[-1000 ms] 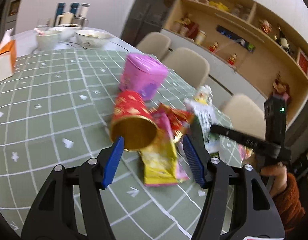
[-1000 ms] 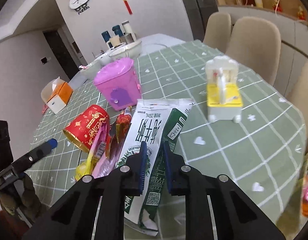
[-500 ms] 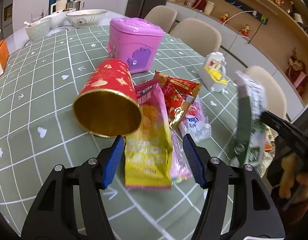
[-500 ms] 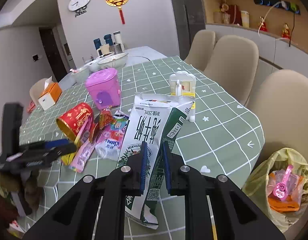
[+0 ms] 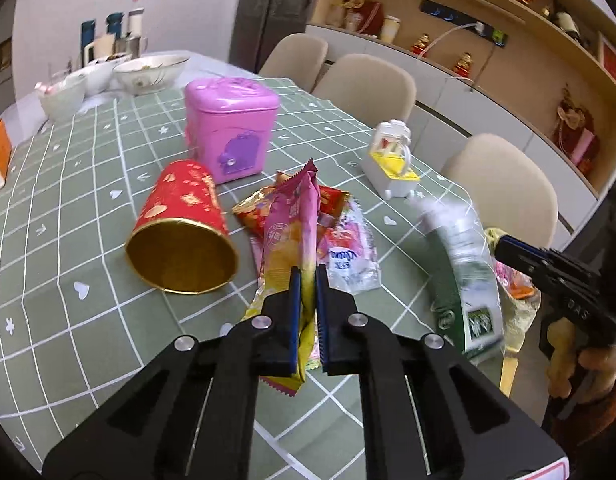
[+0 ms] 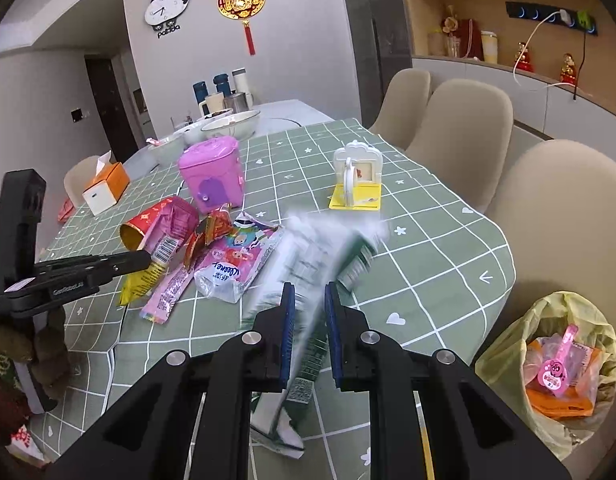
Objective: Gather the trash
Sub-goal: 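Grasp the pink-yellow chip bag with the left gripper while the right holds the carton, then lift the chip bag and milk carton and carry them to the trash bag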
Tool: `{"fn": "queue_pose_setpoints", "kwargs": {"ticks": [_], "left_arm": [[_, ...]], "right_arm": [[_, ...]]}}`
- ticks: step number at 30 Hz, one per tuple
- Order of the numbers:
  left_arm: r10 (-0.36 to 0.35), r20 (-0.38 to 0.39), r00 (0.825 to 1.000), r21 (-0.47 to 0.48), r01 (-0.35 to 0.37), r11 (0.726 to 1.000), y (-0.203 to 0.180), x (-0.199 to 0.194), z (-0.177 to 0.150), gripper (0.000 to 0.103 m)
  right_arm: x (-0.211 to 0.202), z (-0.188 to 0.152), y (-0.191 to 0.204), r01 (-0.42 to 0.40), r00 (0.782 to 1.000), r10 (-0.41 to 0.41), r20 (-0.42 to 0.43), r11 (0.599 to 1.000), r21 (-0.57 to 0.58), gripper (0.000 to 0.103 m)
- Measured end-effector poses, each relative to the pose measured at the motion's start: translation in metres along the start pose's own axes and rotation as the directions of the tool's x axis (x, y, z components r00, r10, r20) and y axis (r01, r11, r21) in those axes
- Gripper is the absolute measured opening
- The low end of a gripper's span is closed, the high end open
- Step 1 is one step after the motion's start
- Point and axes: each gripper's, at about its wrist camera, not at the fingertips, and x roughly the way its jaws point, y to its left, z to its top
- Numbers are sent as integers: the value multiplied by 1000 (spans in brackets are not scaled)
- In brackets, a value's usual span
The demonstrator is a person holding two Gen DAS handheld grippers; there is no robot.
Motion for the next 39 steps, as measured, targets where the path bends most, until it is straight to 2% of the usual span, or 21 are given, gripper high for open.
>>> {"fn": "queue_pose_setpoints", "kwargs": {"ticks": [5,9,12,18,22,27,32,39], "left_arm": [[-6,-27,1000,81,9,997,-7,10,-3,7],[-71,13,997,165,68,984,-10,8,-6,7],[-119,0,993,137,118,983,-3,13,-7,7],[-173,-31,985,78,174,982,13,14,-6,7],[-172,-38,984,60,174,983,18,13,-7,7],[-174,-52,983,70,178,982,16,13,-9,7],[-161,-40,986,86,164,983,12,9,-10,7],[-154,-42,987,61,157,986,15,7,-9,7]], "right_arm": [[3,-4,3,35,999,-35,-25,999,6,16],[-5,-6,6,23,1000,-22,-16,997,72,18],[-9,-5,14,37,999,-37,-6,997,72,46],[8,6,23,134,989,-129,-73,989,63,52],[32,-1,14,169,977,-146,-157,975,142,52],[42,-10,8,87,989,-55,-139,969,233,54],[46,-8,10,53,991,-25,-128,974,219,54],[49,-1,13,26,994,-6,-108,983,183,54]]}}
